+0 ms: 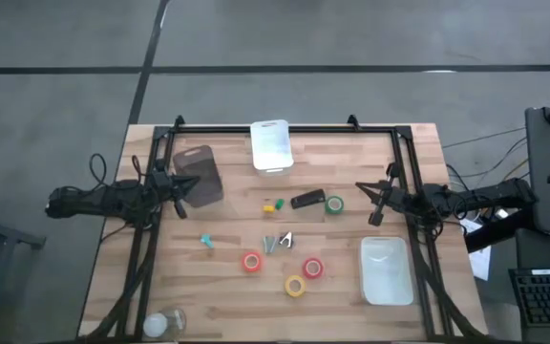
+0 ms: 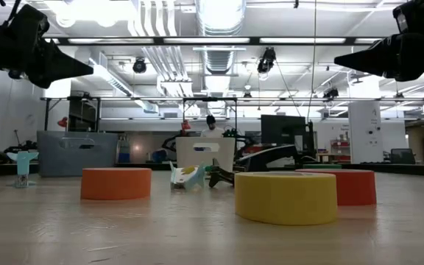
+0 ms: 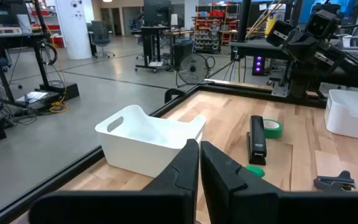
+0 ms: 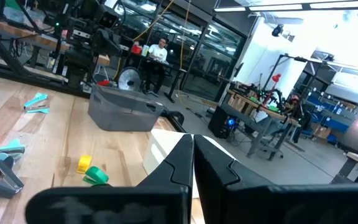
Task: Pick and place Stapler, Stapler remover, tape
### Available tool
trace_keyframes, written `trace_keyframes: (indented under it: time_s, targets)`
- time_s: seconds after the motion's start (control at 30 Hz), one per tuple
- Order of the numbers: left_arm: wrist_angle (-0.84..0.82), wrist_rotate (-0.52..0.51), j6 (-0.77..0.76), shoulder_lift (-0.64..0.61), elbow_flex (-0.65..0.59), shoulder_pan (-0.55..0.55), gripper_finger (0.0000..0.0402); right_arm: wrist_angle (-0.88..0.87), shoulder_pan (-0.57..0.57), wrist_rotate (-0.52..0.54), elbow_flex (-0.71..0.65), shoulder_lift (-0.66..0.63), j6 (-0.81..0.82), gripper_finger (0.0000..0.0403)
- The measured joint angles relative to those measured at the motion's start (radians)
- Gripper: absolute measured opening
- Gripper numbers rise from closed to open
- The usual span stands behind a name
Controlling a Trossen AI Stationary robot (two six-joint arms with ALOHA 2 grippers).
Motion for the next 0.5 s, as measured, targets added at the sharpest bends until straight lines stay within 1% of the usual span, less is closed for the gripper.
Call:
trace_keyframes:
  time_s: [0.5]
  targets:
    - [0.0, 0.0, 0.0, 0.0, 0.0, 0.0, 0.0019, 0.0, 0.0, 0.0, 0.0, 0.0, 0.0, 0.0008]
